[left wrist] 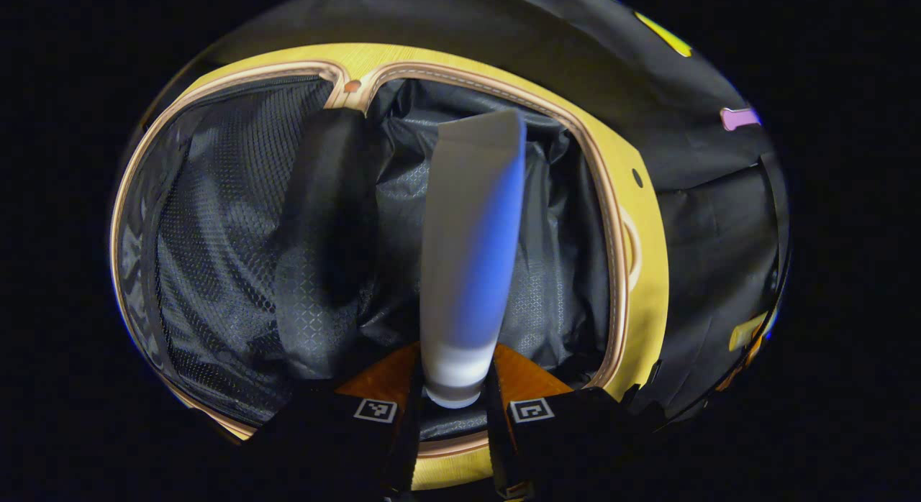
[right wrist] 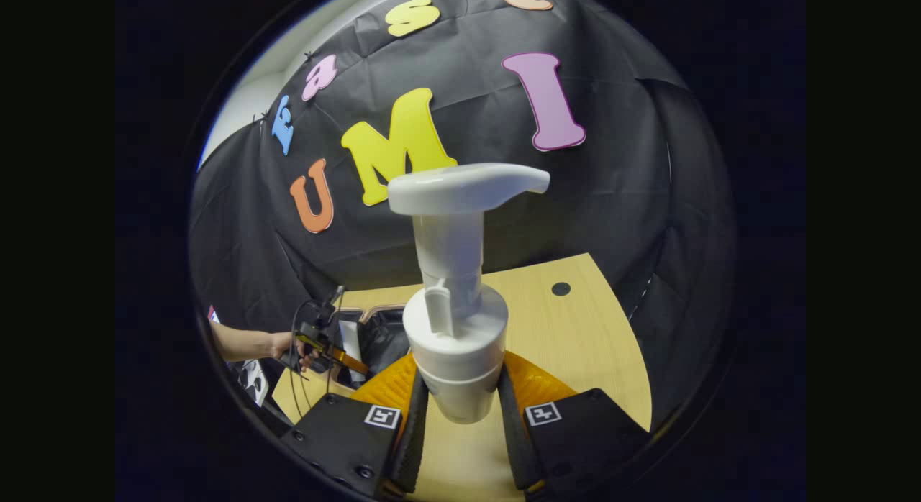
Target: First open the suitcase, pack the skin care products into it, and then close the suitcase.
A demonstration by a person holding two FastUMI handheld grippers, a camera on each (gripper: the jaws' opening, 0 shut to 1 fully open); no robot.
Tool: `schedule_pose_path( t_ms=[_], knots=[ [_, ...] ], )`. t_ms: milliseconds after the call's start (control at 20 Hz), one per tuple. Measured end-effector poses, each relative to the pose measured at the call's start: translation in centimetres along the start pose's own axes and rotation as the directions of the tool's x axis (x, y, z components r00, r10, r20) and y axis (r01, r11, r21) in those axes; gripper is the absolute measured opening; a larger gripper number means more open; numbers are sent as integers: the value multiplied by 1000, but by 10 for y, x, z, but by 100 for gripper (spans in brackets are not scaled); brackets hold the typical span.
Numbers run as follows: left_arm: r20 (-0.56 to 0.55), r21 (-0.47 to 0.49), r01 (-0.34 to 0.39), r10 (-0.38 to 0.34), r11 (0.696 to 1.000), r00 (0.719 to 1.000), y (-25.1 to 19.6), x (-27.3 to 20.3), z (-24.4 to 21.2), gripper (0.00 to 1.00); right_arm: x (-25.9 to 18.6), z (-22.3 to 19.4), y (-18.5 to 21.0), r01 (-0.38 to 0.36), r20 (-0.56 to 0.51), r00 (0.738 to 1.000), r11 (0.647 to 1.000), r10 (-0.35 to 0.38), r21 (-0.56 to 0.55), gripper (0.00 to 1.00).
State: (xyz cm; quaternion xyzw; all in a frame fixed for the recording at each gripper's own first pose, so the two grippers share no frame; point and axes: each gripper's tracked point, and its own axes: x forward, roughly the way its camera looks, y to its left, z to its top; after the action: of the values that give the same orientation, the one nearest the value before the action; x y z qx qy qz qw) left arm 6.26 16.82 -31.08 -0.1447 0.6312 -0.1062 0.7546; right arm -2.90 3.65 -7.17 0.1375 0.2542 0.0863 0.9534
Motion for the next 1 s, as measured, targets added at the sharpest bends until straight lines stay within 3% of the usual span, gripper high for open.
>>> schedule_pose_path(
  t_ms=[200, 300, 350, 400, 550, 600, 700, 750, 850, 900, 950, 1000],
  knots=[
    [-101, -9, -72, 71, 997, 992, 5, 11, -8, 43, -6, -5, 8, 2, -19, 1000, 1000, -2, -28, 46],
    [-106, -14, -90, 88, 996, 990, 5, 12, -7, 44, -5, -9, 14, -5, -33, 999, 999, 4, -41, 46],
    [-105, -11, -96, 94, 995, 990, 5, 13, -7, 52, -4, -12, 19, -16, -43, 999, 999, 15, -41, 46],
    [-111, -4, -104, 103, 995, 989, 5, 15, -8, 48, -2, -15, 24, -28, -53, 998, 999, 26, -42, 46],
    [-109, 9, -105, 105, 994, 988, 0, 8, -9, 50, 5, -22, 40, -59, -84, 995, 995, 52, -81, 46],
    [-87, 18, -106, 107, 994, 990, -3, 2, -8, 51, 9, -22, 48, -76, -94, 993, 993, 67, -93, 46],
    [-23, 47, -115, 116, 992, 993, -4, -16, -5, 75, 19, -24, 65, -118, -118, 987, 987, 105, -111, 46],
    [28, 53, -111, 110, 992, 994, -7, -31, -4, 70, 24, -24, 75, -141, -128, 984, 983, 126, -121, 46],
    [149, 47, -82, 74, 996, 986, -17, -63, -8, 98, 40, -24, 95, -188, -155, 974, 971, 166, -145, 46],
    [223, 39, -76, 66, 996, 972, -19, -81, -9, 100, 50, -25, 107, -211, -171, 968, 965, 184, -154, 46],
    [298, 33, -79, 66, 996, 952, -15, -95, -9, 91, 58, -27, 118, -234, -189, 961, 959, 203, -159, 46],
    [367, 26, -92, 77, 995, 927, -14, -113, -18, 92, 69, -29, 132, -263, -210, 951, 951, 227, -162, 46]
  ],
)
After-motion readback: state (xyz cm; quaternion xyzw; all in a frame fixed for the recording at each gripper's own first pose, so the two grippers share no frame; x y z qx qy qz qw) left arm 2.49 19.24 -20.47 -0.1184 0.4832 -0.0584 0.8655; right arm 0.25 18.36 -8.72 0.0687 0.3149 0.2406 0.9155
